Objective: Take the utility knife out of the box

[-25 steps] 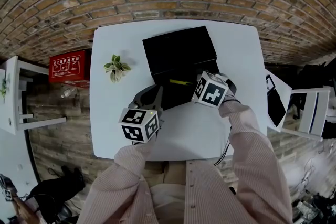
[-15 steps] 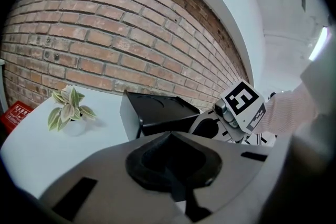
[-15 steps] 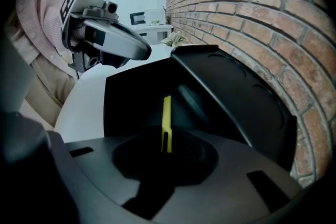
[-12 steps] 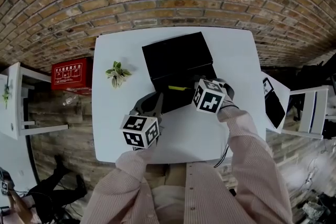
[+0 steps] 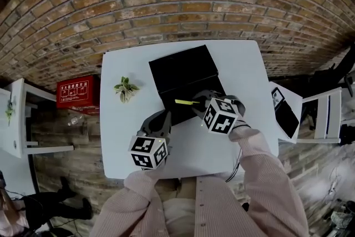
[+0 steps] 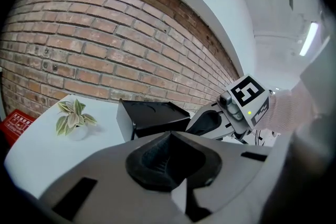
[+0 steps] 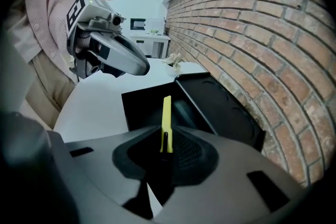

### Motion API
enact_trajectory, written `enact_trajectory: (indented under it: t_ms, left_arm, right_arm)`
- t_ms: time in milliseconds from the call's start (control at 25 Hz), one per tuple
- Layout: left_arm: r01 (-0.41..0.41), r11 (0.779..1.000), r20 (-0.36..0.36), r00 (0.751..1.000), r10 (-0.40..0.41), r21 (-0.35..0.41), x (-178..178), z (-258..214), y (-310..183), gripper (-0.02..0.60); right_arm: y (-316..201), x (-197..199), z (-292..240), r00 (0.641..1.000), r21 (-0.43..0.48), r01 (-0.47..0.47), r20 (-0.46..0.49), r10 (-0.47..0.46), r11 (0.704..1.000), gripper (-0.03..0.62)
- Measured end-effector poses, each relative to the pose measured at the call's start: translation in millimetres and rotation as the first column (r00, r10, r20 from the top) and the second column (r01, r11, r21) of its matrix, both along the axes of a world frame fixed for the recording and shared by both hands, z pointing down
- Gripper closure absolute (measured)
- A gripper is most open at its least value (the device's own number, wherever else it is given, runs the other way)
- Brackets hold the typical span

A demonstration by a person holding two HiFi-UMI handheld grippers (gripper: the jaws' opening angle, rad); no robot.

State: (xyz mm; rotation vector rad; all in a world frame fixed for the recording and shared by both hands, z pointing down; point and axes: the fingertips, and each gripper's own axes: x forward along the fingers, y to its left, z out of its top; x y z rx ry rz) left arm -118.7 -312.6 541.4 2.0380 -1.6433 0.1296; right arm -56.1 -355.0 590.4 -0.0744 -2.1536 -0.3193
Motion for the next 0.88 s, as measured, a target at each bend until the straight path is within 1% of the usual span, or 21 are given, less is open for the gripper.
enact_trajectory:
  t_ms: [120, 200, 320, 400, 520, 640, 760, 880]
  left_arm:
    - [-0.002, 1.0, 0.006, 1.0, 0.002, 0.024, -0.3, -7.1, 5.7, 0.589]
    - [-0.001, 0.999, 0.005, 1.0, 0.001, 0.041, -1.6, -11.9, 8.7, 0.589]
    - [0.001, 0.997, 0.013, 1.0, -0.002, 0.078, -5.9, -22.6, 11.2, 0.589]
    - [0.008, 0.994, 0.015, 1.0, -0.009, 0.108, -9.9, -31.7, 12.2, 0.589]
    - [0.013, 0.99, 0.022, 1.0, -0.016, 0.138, -15.4, -43.0, 14.8, 0.589]
    - [0.023, 0.987, 0.03, 0.999, -0.028, 0.161, -20.8, -52.0, 18.9, 0.589]
    - [0.03, 0.982, 0.036, 0.999, -0.037, 0.186, -24.3, -61.6, 22.6, 0.589]
    - [0.041, 0.976, 0.042, 0.998, -0.051, 0.214, -29.2, -73.5, 24.6, 0.589]
  right_arm:
    - [4.0, 1.5, -13.5, 0.998, 0.01, -0.029, 0.048, 0.029, 1.0, 0.526]
    - [7.5, 2.4, -23.7, 0.993, -0.002, -0.068, 0.098, 0.068, 0.998, 0.526]
    - [11.6, 3.7, -38.0, 0.974, -0.031, -0.131, 0.18, 0.134, 0.991, 0.526]
    - [12.5, 5.9, -47.6, 0.955, -0.052, -0.173, 0.237, 0.181, 0.984, 0.526]
    - [14.2, 9.8, -61.3, 0.914, -0.085, -0.227, 0.327, 0.242, 0.97, 0.526]
    - [17.3, 12.7, -74.0, 0.864, -0.111, -0.267, 0.413, 0.289, 0.957, 0.526]
    - [18.8, 19.0, -87.5, 0.805, -0.149, -0.311, 0.483, 0.344, 0.939, 0.526]
    - [19.0, 25.7, -102.8, 0.738, -0.191, -0.351, 0.546, 0.397, 0.916, 0.526]
